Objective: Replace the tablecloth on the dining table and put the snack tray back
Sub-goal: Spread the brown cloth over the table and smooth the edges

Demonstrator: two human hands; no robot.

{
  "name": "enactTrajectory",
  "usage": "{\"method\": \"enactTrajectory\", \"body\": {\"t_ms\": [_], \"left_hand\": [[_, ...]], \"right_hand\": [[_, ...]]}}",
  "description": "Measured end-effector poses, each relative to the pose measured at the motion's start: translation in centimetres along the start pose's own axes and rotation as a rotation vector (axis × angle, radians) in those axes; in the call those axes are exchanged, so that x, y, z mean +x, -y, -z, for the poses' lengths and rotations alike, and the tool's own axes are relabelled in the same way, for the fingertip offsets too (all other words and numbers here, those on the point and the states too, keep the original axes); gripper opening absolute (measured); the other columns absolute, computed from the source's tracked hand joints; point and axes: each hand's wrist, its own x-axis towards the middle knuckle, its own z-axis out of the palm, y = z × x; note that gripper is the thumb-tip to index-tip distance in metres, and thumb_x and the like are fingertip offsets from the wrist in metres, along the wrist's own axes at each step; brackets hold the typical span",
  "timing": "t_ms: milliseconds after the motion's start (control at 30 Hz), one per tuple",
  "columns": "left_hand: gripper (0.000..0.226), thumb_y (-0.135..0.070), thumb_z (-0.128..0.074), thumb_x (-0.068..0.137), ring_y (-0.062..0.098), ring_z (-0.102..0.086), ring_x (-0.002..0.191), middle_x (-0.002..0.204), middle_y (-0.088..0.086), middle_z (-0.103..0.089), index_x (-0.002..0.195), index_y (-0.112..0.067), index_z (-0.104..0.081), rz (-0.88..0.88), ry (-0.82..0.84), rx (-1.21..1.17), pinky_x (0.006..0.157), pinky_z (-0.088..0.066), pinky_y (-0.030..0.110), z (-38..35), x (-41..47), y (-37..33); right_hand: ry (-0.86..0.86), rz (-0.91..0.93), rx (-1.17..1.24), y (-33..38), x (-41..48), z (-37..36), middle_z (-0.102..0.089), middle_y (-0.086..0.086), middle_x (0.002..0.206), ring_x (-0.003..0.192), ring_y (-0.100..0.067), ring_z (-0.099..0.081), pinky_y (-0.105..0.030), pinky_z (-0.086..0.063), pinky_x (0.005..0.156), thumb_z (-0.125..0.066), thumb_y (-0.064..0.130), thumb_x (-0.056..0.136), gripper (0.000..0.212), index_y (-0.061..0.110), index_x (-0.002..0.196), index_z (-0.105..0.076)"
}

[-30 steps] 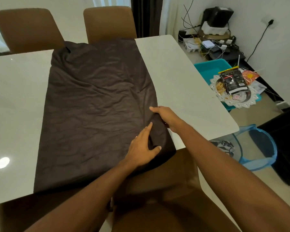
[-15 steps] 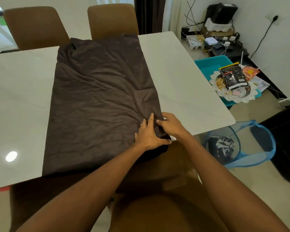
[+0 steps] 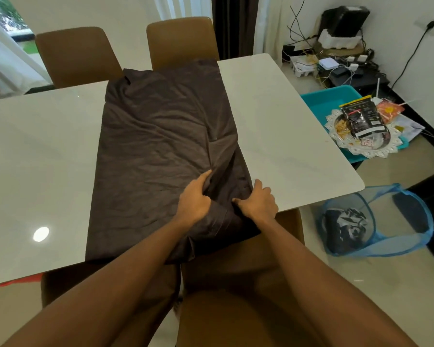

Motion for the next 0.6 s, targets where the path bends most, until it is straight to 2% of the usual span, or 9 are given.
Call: {"method": "enactTrajectory", "body": {"t_ms": [67, 167, 267, 367, 433, 533, 600], "left_hand": [[0.083, 0.002, -0.047, 0.084, 0.030, -0.041, 0.137, 0.157, 0.008, -0.034, 0.155, -0.037, -0.028, -0.115, 0.101, 0.231, 0.111, -0.039, 0.043, -0.9, -0.1, 0.4], [0.078, -0.009, -0.052, 0.095, 0.035, -0.009, 0.151, 0.167, 0.004, -0.002, 0.157, -0.039, -0.015, -0.157, 0.205, 0.700, 0.113, -0.030, 0.059, -2.2, 0.0, -0.4], [0.073, -0.022, -0.052, 0.100, 0.038, 0.012, 0.151, 0.166, 0.004, 0.011, 0.158, -0.030, -0.008, -0.162, 0.290, 0.986, 0.112, -0.018, 0.070, -2.4, 0.5, -1.0], [0.072, -0.021, -0.046, 0.103, 0.039, 0.015, 0.151, 0.166, 0.007, 0.012, 0.159, -0.023, -0.002, -0.090, 0.380, 1.063, 0.112, -0.015, 0.073, -1.6, 0.7, 0.0], [0.074, -0.022, -0.044, 0.103, 0.040, 0.013, 0.151, 0.166, 0.008, 0.012, 0.159, -0.020, 0.004, -0.036, 0.426, 1.065, 0.111, -0.016, 0.074, -1.1, 0.4, 1.2], [0.092, -0.023, -0.055, 0.098, 0.045, 0.015, 0.149, 0.165, 0.006, 0.020, 0.157, -0.022, 0.016, 0.051, 0.472, 0.958, 0.108, -0.018, 0.076, -1.0, 0.1, 2.7], [0.097, -0.027, -0.058, 0.095, 0.047, 0.015, 0.148, 0.164, 0.005, 0.022, 0.156, -0.025, 0.016, 0.107, 0.486, 0.877, 0.108, -0.019, 0.076, -1.1, 0.2, 2.5]], "right_hand": [[0.044, 0.014, 0.055, 0.6, 0.3, -0.2, -0.061, -0.006, 0.124, 0.111, -0.032, -0.061, -0.045, -0.053, 0.091, -0.078, 0.049, 0.079, 0.071, 0.023, 0.135, -0.043], [0.071, 0.084, 0.092, 0.7, 1.2, 0.2, -0.070, -0.004, 0.108, 0.095, -0.029, -0.065, -0.041, -0.056, 0.083, -0.069, 0.033, 0.086, 0.030, 0.024, 0.113, -0.062], [0.027, 0.118, 0.126, -0.4, 2.2, 1.1, -0.073, -0.006, 0.104, 0.092, -0.030, -0.066, -0.037, -0.055, 0.082, -0.065, 0.028, 0.089, 0.021, 0.022, 0.109, -0.069], [-0.036, 0.098, 0.214, -2.1, 3.5, 2.2, -0.073, -0.008, 0.099, 0.090, -0.031, -0.066, -0.033, -0.051, 0.079, -0.061, 0.022, 0.089, 0.021, 0.019, 0.108, -0.071], [-0.083, 0.080, 0.225, -2.8, 4.2, 3.1, -0.073, -0.009, 0.099, 0.092, -0.033, -0.067, -0.036, -0.054, 0.080, -0.060, 0.021, 0.089, 0.022, 0.021, 0.107, -0.073], [-0.129, 0.124, 0.122, -3.7, 5.3, 4.1, -0.073, -0.008, 0.105, 0.097, -0.033, -0.066, -0.038, -0.053, 0.083, -0.060, 0.024, 0.093, 0.023, 0.023, 0.113, -0.071], [-0.155, 0.134, 0.116, -4.2, 5.6, 4.2, -0.072, -0.007, 0.109, 0.099, -0.032, -0.066, -0.039, -0.052, 0.085, -0.061, 0.028, 0.095, 0.024, 0.023, 0.116, -0.069]]}}
